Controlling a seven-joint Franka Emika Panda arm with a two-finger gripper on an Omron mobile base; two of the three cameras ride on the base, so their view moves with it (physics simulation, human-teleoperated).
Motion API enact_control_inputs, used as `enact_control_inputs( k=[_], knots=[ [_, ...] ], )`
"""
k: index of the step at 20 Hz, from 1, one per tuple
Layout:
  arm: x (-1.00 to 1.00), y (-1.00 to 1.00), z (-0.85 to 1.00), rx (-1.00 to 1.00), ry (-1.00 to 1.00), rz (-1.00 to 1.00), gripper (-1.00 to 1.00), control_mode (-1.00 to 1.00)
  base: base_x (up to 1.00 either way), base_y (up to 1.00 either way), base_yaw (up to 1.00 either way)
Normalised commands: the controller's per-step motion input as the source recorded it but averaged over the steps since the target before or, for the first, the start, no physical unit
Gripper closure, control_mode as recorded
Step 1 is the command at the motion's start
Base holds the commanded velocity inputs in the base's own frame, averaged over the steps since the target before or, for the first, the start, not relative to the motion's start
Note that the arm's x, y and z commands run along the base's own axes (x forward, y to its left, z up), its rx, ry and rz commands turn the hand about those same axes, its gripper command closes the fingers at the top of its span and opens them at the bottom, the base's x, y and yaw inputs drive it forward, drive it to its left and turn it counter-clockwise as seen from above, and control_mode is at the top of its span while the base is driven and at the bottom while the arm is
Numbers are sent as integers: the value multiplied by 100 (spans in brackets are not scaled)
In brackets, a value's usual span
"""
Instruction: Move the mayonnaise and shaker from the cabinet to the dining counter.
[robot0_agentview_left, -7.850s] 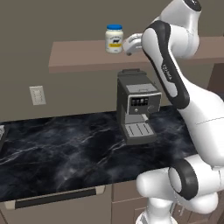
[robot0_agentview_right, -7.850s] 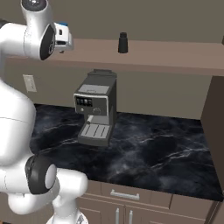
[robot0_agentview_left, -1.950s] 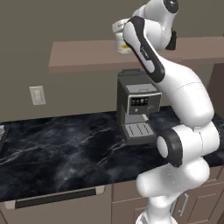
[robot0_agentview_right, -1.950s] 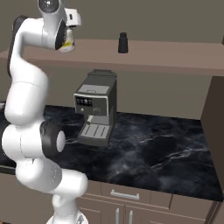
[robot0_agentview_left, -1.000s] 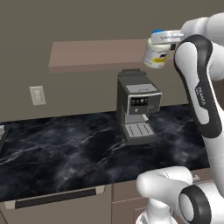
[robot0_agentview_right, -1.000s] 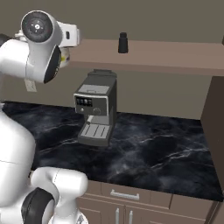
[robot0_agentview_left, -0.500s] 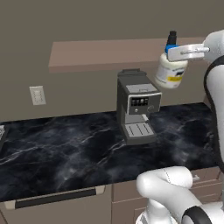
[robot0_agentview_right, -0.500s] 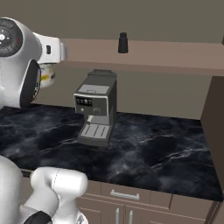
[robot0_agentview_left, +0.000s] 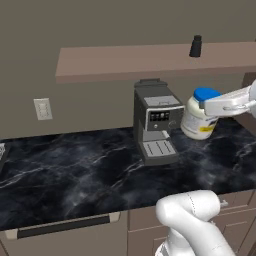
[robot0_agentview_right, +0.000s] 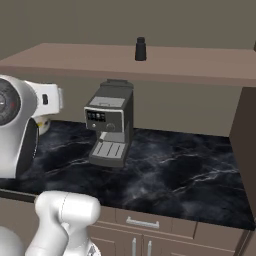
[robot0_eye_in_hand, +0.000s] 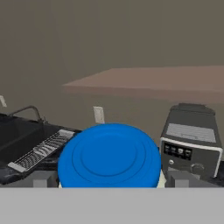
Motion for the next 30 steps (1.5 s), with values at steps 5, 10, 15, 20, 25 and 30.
enact_control_inputs(
  k=[5, 10, 15, 20, 25, 30],
  knots=[
    [-1, 13, -14, 0, 4, 9, 100, -100, 0, 0, 0],
    [23, 12, 0, 0, 11, 7, 100, -100, 0, 0, 0],
    [25, 8, -13, 0, 8, 4, 100, -100, 0, 0, 0],
    [24, 9, -42, -3, 1, 1, 100, -100, 0, 0, 0],
    [14, 12, -28, -1, 0, 0, 100, -100, 0, 0, 0],
    [18, 4, -5, 0, 0, 0, 100, -100, 0, 0, 0]
  ],
)
